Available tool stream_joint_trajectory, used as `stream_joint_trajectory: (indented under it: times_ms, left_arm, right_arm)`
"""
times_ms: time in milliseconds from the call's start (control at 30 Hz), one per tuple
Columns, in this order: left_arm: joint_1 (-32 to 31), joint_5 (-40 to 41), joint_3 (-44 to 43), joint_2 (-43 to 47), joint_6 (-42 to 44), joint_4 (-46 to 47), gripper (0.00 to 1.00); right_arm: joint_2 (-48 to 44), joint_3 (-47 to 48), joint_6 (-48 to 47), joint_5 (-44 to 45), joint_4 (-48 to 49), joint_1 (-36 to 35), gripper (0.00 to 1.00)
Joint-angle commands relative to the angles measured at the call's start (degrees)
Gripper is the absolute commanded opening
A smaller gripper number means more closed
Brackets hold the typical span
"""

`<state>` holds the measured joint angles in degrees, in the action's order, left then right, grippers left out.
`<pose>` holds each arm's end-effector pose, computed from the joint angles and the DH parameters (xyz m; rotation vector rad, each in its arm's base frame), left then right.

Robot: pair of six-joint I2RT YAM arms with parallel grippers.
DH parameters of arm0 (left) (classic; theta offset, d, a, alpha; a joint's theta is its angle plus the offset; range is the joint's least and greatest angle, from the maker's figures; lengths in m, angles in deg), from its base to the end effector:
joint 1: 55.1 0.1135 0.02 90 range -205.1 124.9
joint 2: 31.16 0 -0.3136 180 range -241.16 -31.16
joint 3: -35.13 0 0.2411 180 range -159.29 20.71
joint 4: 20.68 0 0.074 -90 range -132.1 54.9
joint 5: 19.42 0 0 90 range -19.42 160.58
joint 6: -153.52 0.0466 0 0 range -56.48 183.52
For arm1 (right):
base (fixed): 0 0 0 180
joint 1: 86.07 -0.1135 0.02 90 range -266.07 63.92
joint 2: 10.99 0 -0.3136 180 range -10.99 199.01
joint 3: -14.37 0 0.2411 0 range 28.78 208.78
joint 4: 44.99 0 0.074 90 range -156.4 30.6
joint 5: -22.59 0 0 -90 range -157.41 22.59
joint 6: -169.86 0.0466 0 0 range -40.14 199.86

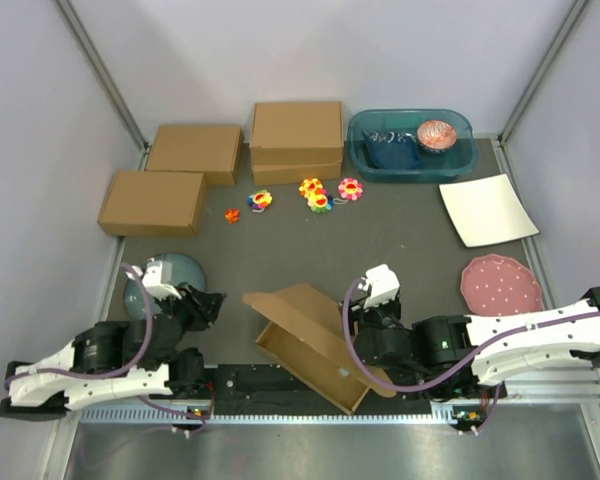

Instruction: Fold the paper box

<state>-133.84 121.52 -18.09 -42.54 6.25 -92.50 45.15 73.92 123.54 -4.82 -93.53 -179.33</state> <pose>0.0319 0.0250 0.2846 -0.1579 1.9423 -0.6710 0.0326 0.1554 0.3206 -0.3554 1.8811 0.2989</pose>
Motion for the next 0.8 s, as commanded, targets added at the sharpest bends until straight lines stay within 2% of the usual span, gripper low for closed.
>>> stream_joint_trajectory:
  times_ms: [0,100,167,267,300,500,533,633,667,733,767]
  left_arm:
    - [0.0,10.4,-2.8,1.0,-8.6,-9.5,0.38]
    - [-0.1,14.0,-3.0,-0.9,-12.4,-10.9,0.39]
    - [0.0,15.6,-2.6,-1.6,-10.2,-5.9,0.41]
    - [-0.1,15.2,-0.3,-2.2,-0.6,3.2,0.45]
    - [-0.1,15.0,0.4,-2.3,3.9,8.8,0.45]
    - [-0.1,10.8,7.4,-4.1,14.2,24.2,0.50]
    - [-0.1,9.5,8.4,-4.5,15.0,28.2,0.51]
    - [-0.1,5.4,11.8,-7.2,17.3,35.8,0.57]
    - [0.0,4.5,12.8,-8.0,17.7,37.4,0.60]
    - [0.0,2.5,13.0,-10.4,18.3,38.9,0.72]
    - [0.1,1.5,12.9,-11.3,18.6,39.7,0.74]
  right_arm:
    - [0.2,-2.3,-11.0,-5.6,14.7,0.1,0.65]
    - [2.6,-3.3,-15.8,-12.4,21.5,0.2,0.62]
    - [4.9,-2.6,-17.0,-15.7,21.6,0.1,0.60]
    - [9.9,-2.1,-15.7,-20.2,20.5,0.1,0.59]
    - [10.8,-2.1,-14.7,-20.6,18.9,-0.1,0.59]
    - [11.4,-4.0,-9.9,-22.9,16.9,-0.3,0.59]
    - [11.1,-3.8,-8.3,-20.6,12.6,-0.4,0.59]
    - [6.3,-2.2,3.0,-11.8,2.3,-0.4,0.69]
    - [1.2,-2.0,8.2,-10.4,0.7,-0.4,0.73]
    - [-3.9,-2.4,12.0,-9.7,-2.5,0.7,0.75]
    - [-6.6,-3.2,15.1,-10.5,-3.6,1.7,0.79]
